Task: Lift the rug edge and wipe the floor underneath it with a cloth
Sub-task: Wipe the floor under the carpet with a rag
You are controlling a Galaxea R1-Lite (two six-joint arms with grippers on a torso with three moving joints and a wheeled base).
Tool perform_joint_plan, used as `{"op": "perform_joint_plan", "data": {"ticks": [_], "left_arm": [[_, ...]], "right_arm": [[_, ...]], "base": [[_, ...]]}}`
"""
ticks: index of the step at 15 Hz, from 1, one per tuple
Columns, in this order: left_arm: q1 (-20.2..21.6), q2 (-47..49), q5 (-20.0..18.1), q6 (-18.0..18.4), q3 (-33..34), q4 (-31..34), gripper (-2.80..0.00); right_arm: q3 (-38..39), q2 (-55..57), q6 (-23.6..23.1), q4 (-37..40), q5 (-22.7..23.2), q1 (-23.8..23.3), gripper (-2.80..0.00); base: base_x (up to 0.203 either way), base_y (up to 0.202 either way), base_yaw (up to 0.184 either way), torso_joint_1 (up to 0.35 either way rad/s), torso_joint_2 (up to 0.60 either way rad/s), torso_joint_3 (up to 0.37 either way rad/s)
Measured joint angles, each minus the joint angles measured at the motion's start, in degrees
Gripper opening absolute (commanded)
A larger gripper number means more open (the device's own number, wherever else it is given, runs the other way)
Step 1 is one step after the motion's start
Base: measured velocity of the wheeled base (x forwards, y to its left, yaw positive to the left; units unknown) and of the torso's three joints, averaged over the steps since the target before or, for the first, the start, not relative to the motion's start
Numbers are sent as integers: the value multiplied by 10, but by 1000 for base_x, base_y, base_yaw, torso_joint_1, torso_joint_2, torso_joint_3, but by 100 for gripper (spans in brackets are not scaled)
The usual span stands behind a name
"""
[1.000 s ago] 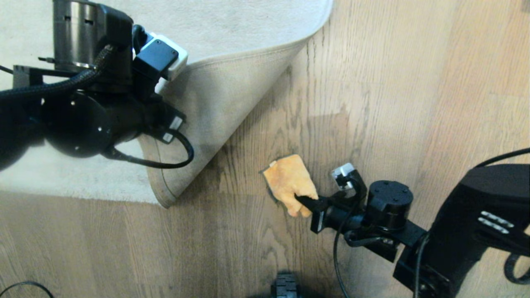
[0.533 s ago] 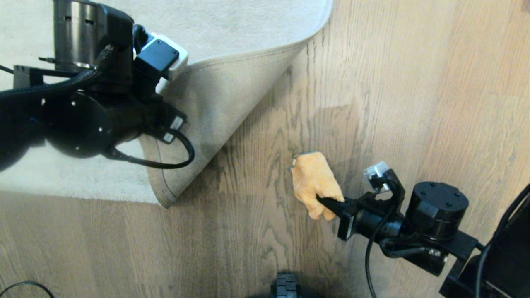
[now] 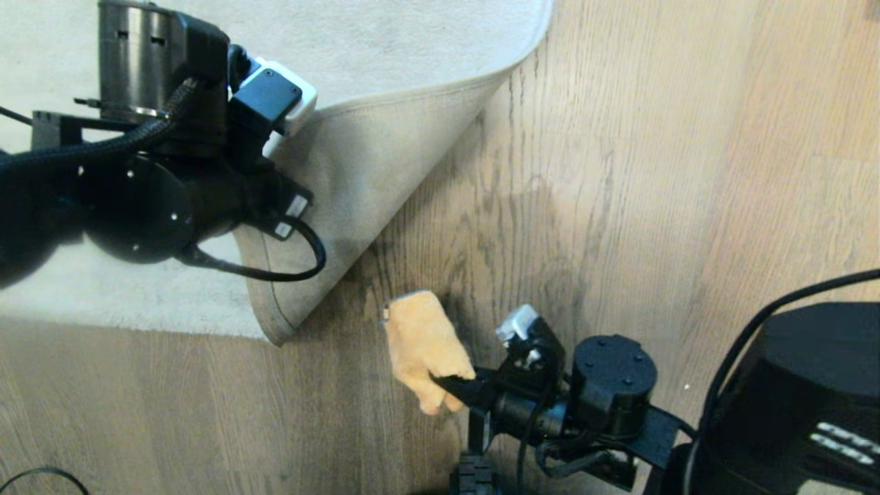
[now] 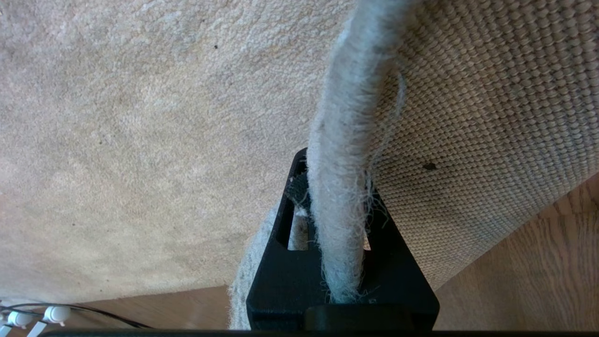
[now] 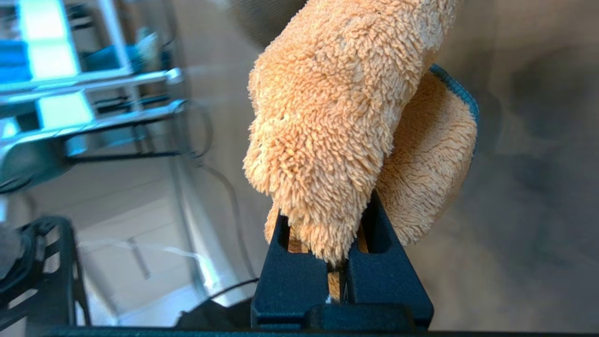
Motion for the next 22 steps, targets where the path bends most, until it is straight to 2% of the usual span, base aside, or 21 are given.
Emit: {"op": "perform_joint_plan", "data": {"ticks": [6,9,16,22], "left_arm": [[-5,5,10,0,1,0,-280],[-5,8,11,0,1,0,-280],[-6,8,11,-1,8,0,-280],[-6,7,12,-12,9,1,-280]], "right_arm": [[-176,129,16,14,2,29,-280],[-212,167,25,11,0,29,-280],[-198,183,20,-13,-3,-30,-280],[-122,113,4,-13,-1,-137,-280]], "base": [[0,0,0,0,0,0],[0,0,0,0,0,0],[0,0,0,0,0,0],[0,0,0,0,0,0]]}}
